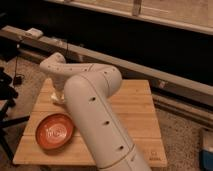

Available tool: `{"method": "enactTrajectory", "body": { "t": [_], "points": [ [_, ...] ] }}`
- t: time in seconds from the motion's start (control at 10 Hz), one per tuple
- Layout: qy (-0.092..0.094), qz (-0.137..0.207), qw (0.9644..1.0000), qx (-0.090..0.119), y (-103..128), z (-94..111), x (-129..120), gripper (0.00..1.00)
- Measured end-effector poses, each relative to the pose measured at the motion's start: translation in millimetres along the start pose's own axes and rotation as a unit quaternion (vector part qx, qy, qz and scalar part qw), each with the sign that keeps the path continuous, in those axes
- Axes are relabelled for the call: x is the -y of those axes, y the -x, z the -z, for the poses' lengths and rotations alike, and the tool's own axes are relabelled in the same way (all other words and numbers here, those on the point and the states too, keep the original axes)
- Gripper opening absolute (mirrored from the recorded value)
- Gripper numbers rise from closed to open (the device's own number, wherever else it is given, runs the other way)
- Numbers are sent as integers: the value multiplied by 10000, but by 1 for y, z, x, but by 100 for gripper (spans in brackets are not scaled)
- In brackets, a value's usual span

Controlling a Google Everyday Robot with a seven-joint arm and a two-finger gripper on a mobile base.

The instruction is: Place the bottle in the ceramic bowl

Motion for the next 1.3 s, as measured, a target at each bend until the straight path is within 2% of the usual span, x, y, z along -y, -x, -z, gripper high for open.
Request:
{"method": "enactTrajectory", "body": {
  "t": [0.6, 1.0, 1.1, 1.3],
  "points": [
    [156, 91, 9998, -131, -3, -12, -10, 65],
    [168, 81, 9997, -187, -6, -19, -16, 65],
    [166, 65, 9996, -197, -6, -21, -18, 61],
    [138, 24, 9997, -203, -6, -24, -18, 43]
  ]
}}
